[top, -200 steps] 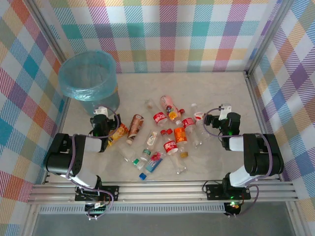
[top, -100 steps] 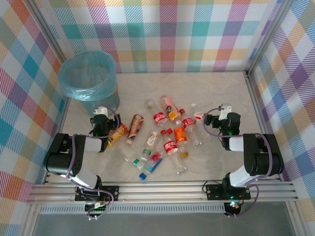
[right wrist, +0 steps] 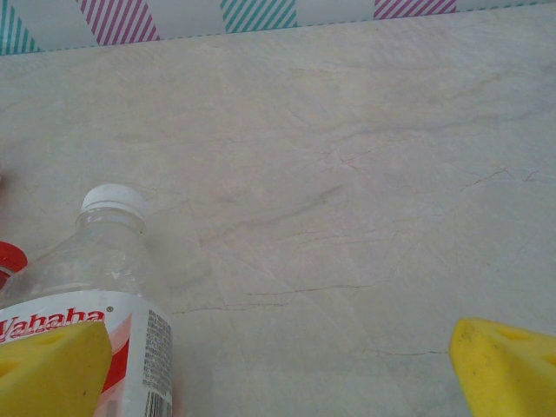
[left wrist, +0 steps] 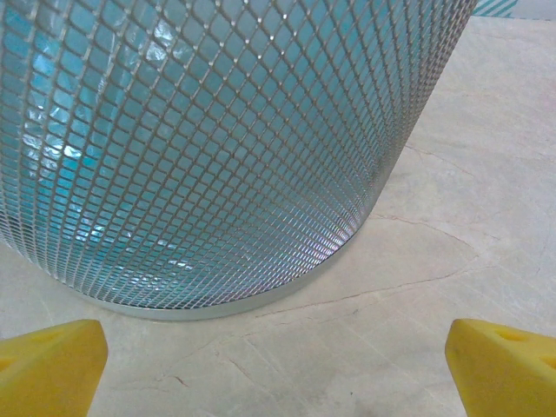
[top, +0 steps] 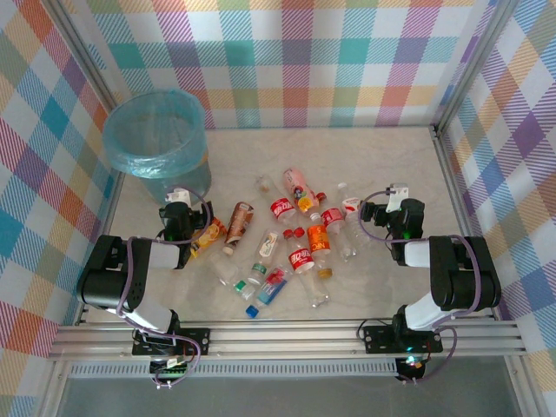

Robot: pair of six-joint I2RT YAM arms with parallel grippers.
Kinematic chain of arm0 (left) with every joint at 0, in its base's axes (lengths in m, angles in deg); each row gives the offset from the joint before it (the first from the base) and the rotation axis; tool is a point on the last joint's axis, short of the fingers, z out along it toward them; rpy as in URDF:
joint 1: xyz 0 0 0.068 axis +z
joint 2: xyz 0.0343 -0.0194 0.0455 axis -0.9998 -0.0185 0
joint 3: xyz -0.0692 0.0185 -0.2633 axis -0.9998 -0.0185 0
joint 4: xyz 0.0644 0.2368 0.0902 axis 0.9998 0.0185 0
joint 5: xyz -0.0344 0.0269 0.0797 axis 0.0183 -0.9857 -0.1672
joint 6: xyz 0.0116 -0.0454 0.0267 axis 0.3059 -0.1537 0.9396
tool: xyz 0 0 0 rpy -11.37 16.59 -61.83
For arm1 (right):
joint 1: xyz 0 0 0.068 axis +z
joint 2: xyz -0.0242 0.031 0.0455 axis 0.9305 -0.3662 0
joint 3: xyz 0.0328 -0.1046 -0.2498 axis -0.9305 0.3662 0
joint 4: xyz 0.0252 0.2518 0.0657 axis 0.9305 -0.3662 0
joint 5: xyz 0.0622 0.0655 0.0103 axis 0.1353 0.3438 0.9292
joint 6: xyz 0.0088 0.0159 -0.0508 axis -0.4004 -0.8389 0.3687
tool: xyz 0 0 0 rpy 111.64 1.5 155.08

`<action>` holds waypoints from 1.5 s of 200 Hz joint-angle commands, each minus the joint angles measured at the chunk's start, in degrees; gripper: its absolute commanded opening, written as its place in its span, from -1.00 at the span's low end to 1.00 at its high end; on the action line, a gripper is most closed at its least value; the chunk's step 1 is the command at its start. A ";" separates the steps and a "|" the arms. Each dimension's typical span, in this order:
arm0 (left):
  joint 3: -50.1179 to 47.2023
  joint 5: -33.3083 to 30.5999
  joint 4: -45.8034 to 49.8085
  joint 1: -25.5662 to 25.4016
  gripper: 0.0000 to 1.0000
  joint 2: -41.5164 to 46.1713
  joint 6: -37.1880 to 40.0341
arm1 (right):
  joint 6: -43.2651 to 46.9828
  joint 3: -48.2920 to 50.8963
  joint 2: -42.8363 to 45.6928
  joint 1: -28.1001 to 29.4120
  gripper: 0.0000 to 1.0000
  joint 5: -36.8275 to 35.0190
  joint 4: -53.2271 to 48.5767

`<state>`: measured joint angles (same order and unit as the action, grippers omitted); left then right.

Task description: Put the plastic bottles in the bin

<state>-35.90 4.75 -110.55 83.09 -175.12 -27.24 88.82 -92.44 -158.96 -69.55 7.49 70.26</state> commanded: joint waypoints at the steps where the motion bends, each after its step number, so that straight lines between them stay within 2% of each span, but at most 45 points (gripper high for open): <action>1: -0.27 0.48 -1.53 0.73 1.00 0.04 0.07 | 0.44 -1.10 -0.20 0.26 0.99 1.28 0.20; 23: 0.80 1.80 1.75 0.70 0.95 1.93 0.63 | -0.16 -1.09 1.01 0.30 0.99 -0.30 -0.67; 42: 1.36 2.41 6.56 0.66 0.92 6.19 1.41 | 0.12 -1.98 6.20 0.28 0.99 0.26 -6.86; 64: -0.61 2.10 9.58 0.07 0.91 12.87 1.10 | -1.99 -5.26 13.53 0.38 0.98 -2.14 -19.95; 83: -0.69 0.63 16.36 -1.64 0.90 20.06 0.00 | -5.43 -10.59 18.29 0.37 0.93 -3.24 -32.44; 98: -0.52 -0.76 21.92 -3.65 0.88 25.87 -0.47 | -8.45 -15.05 20.87 0.70 0.87 -1.07 -41.15; 116: -0.15 -1.50 28.07 -6.09 0.82 32.90 -1.48 | -12.14 -18.50 22.58 2.24 0.79 3.15 -45.97; 137: 0.60 -1.30 34.55 -8.24 0.78 40.51 -5.26 | -13.00 -23.13 22.13 7.64 0.72 6.23 -50.24; 172: 6.42 3.61 45.33 -10.38 0.66 46.79 -12.56 | -8.45 -36.18 12.77 19.54 0.67 6.27 -63.65; 196: 14.51 9.40 55.15 -11.37 0.64 44.25 -16.03 | -5.11 -44.15 4.07 26.85 0.53 4.00 -69.96; 216: 21.04 13.57 64.11 -11.81 0.64 40.31 -17.89 | -4.14 -50.44 -2.83 30.99 0.52 2.83 -73.76; 243: 26.01 17.97 70.96 -11.97 0.67 37.04 -18.61 | -3.35 -58.50 -11.26 34.87 0.56 0.57 -77.77; 268: 27.55 19.86 72.62 -12.00 0.68 37.33 -19.25 | -2.65 -66.60 -19.06 36.82 0.56 -0.03 -82.84; 290: 28.16 19.92 73.44 -12.00 0.70 38.16 -19.32 | -2.08 -72.87 -25.04 38.07 0.41 -0.50 -86.65; 300: 28.39 19.55 73.86 -12.00 0.71 38.36 -19.11 | -1.93 -74.24 -26.83 38.52 0.39 -0.89 -86.99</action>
<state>-10.26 22.76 -39.97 71.70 -138.07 -45.73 85.37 -161.96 -182.22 -32.13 7.80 -10.55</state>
